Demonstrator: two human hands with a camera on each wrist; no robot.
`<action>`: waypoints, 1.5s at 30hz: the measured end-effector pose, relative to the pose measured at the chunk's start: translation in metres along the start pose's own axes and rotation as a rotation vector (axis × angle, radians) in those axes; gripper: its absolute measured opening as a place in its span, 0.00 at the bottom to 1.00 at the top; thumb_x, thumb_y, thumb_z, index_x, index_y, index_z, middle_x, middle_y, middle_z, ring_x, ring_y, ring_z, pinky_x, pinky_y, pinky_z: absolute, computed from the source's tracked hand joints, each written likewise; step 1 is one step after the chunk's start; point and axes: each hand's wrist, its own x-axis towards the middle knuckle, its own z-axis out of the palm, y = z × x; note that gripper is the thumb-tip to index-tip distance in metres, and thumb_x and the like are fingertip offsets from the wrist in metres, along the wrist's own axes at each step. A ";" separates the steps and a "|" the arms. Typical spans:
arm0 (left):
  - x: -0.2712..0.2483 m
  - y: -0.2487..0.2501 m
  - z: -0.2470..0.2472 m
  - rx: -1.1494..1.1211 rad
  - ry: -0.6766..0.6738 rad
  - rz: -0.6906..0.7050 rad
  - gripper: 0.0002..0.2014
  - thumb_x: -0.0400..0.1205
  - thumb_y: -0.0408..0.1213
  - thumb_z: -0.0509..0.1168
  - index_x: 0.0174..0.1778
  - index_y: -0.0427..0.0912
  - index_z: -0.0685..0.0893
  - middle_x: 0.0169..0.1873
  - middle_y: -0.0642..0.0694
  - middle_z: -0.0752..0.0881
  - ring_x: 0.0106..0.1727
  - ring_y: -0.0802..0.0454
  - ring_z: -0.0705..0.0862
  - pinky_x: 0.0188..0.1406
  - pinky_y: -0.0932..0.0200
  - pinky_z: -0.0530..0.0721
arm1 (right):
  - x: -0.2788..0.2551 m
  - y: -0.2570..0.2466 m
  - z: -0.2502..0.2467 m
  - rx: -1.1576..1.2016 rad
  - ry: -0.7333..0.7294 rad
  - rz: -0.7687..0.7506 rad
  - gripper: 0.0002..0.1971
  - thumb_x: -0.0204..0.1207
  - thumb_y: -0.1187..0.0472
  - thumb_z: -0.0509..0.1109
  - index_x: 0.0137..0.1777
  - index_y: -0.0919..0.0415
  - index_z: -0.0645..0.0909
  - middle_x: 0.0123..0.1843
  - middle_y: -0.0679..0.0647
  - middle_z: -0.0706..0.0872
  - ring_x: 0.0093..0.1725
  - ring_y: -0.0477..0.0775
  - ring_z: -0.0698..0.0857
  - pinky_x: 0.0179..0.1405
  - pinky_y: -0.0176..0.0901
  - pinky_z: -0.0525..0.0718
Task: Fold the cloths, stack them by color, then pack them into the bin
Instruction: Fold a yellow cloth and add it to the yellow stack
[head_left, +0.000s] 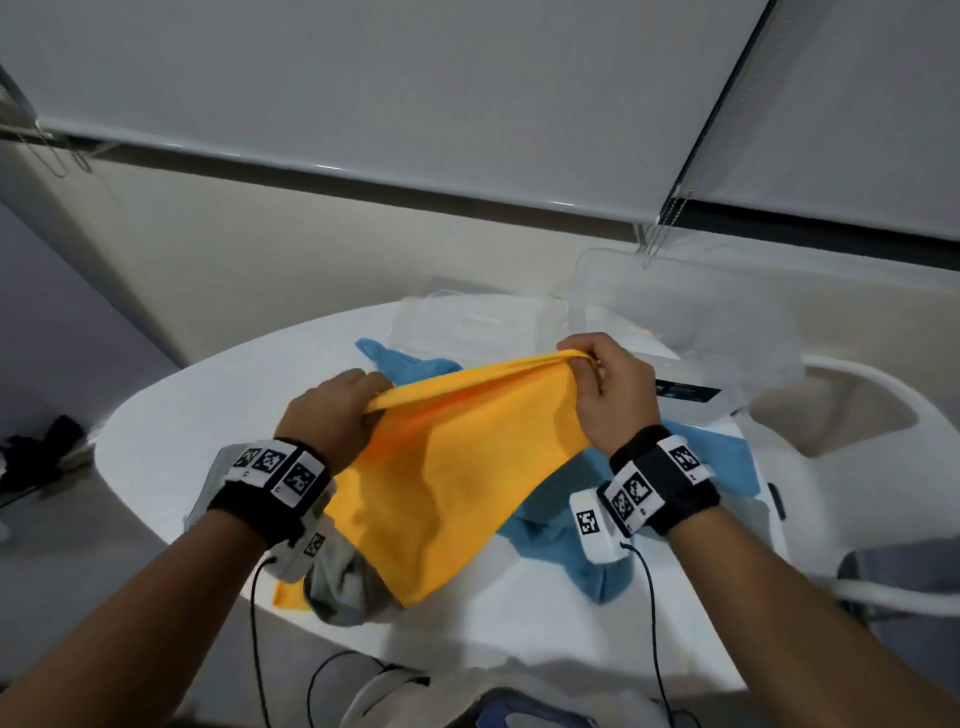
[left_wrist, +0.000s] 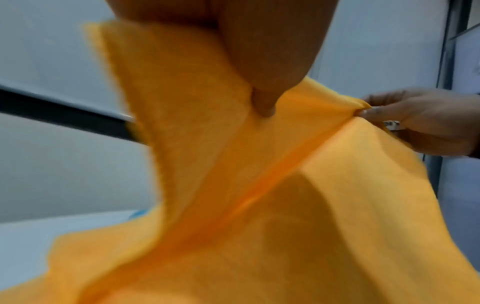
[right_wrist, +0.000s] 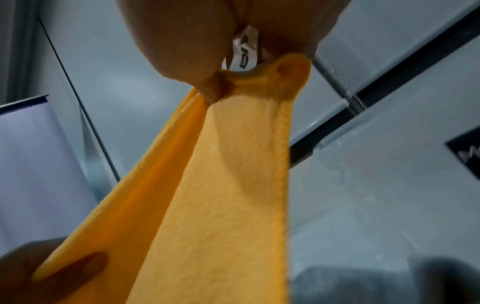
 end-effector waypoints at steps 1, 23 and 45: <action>0.005 0.003 -0.011 0.009 0.021 -0.004 0.13 0.83 0.45 0.58 0.61 0.52 0.82 0.53 0.47 0.84 0.52 0.40 0.82 0.42 0.51 0.78 | 0.004 0.000 -0.010 0.006 0.047 0.003 0.09 0.82 0.64 0.64 0.54 0.52 0.84 0.47 0.42 0.87 0.48 0.47 0.85 0.48 0.39 0.81; 0.037 0.025 -0.093 -0.847 0.271 0.302 0.22 0.74 0.18 0.70 0.40 0.57 0.90 0.40 0.54 0.91 0.46 0.50 0.88 0.50 0.50 0.87 | 0.019 0.012 -0.120 0.347 0.204 0.066 0.15 0.78 0.73 0.70 0.49 0.49 0.82 0.39 0.37 0.89 0.41 0.39 0.85 0.42 0.31 0.80; 0.098 0.034 -0.111 -0.906 0.614 0.043 0.09 0.82 0.51 0.60 0.40 0.53 0.78 0.33 0.50 0.77 0.37 0.50 0.73 0.39 0.48 0.71 | 0.049 -0.019 -0.121 0.861 0.224 0.346 0.05 0.82 0.64 0.68 0.56 0.61 0.82 0.52 0.60 0.88 0.51 0.58 0.88 0.54 0.57 0.87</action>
